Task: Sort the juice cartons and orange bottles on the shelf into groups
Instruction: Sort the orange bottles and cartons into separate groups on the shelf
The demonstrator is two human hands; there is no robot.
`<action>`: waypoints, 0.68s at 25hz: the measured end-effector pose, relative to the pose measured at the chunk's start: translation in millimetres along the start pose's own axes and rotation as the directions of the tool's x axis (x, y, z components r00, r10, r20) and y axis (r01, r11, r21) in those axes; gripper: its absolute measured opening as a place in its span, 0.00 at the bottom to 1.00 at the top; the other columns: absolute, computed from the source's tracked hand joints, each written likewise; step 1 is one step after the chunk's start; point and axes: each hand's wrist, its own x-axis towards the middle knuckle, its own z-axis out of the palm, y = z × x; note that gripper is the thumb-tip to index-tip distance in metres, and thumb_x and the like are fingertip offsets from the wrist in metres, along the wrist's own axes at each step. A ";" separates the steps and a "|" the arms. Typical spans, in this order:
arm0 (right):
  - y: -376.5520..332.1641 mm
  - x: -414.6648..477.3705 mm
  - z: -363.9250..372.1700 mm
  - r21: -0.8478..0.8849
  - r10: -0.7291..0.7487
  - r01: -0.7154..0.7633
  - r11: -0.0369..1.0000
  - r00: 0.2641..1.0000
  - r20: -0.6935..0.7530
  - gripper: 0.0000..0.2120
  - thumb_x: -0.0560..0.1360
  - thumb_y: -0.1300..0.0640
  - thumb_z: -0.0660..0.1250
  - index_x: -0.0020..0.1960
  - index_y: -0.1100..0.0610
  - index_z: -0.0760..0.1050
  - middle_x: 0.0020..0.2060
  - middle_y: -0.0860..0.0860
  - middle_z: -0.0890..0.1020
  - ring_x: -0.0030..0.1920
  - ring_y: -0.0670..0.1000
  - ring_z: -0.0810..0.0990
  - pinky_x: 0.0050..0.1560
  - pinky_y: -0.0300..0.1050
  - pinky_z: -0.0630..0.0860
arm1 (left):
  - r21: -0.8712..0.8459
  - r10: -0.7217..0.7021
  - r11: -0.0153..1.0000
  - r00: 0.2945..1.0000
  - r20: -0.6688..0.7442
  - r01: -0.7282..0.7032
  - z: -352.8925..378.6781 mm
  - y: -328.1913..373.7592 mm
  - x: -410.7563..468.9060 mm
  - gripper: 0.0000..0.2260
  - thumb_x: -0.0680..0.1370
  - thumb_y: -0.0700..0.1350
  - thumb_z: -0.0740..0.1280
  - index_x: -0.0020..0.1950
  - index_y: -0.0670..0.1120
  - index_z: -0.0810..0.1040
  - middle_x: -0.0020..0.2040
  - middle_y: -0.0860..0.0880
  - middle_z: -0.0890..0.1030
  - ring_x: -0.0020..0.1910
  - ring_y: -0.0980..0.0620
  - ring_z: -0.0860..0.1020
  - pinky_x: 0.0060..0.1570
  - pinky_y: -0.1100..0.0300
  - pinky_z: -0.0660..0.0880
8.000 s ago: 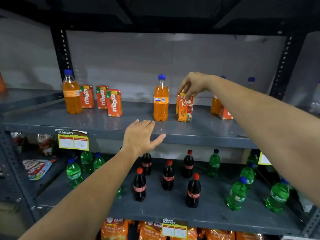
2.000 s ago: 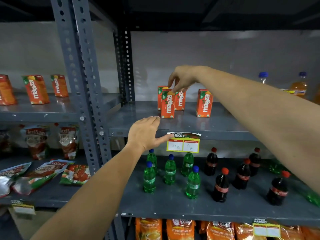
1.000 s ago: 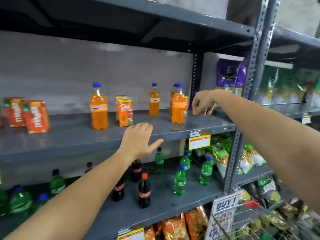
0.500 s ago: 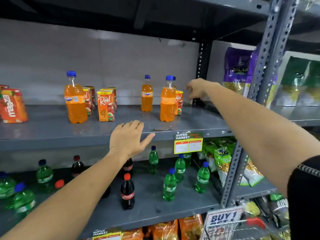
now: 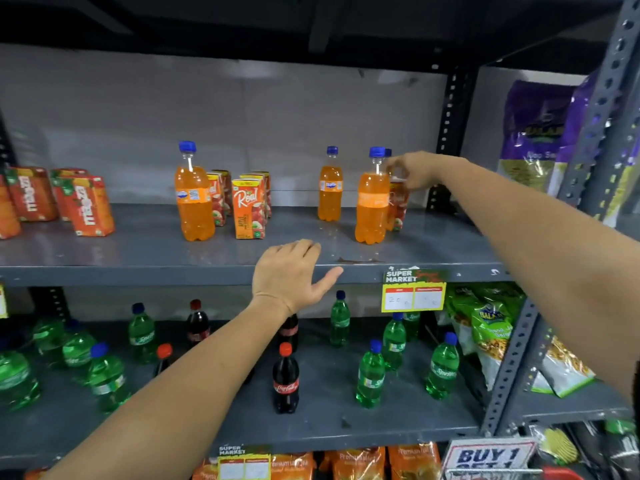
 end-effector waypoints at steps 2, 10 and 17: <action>-4.5 -7.2 -6.2 -0.047 0.003 -0.002 0.999 1.000 0.024 0.28 0.73 0.61 0.68 0.71 0.53 0.64 0.64 0.57 0.74 0.61 0.58 0.74 0.61 0.51 0.69 | -0.008 -0.023 1.000 0.999 0.024 0.023 -4.8 -0.9 -1.0 0.27 0.75 0.64 0.53 0.53 0.44 0.81 0.48 0.48 0.83 0.43 0.47 0.81 0.41 0.56 0.74; -9.5 -34.3 -29.9 -0.002 0.092 -0.093 0.996 0.982 0.163 0.19 0.71 0.60 0.72 0.58 0.48 0.73 0.50 0.53 0.76 0.41 0.52 0.77 0.40 0.43 0.75 | -0.179 0.090 0.981 0.994 0.061 -0.078 -13.8 -24.4 -17.8 0.27 0.76 0.62 0.55 0.59 0.41 0.76 0.54 0.45 0.81 0.54 0.45 0.78 0.50 0.49 0.74; -57.4 -50.1 -42.7 0.102 0.265 -0.299 0.949 0.929 0.260 0.10 0.72 0.63 0.71 0.50 0.52 0.75 0.55 0.57 0.78 0.48 0.56 0.78 0.38 0.44 0.77 | -0.176 0.010 0.984 0.997 0.079 0.004 -35.8 -98.2 -57.4 0.29 0.77 0.62 0.53 0.62 0.41 0.76 0.60 0.45 0.79 0.64 0.44 0.73 0.62 0.42 0.68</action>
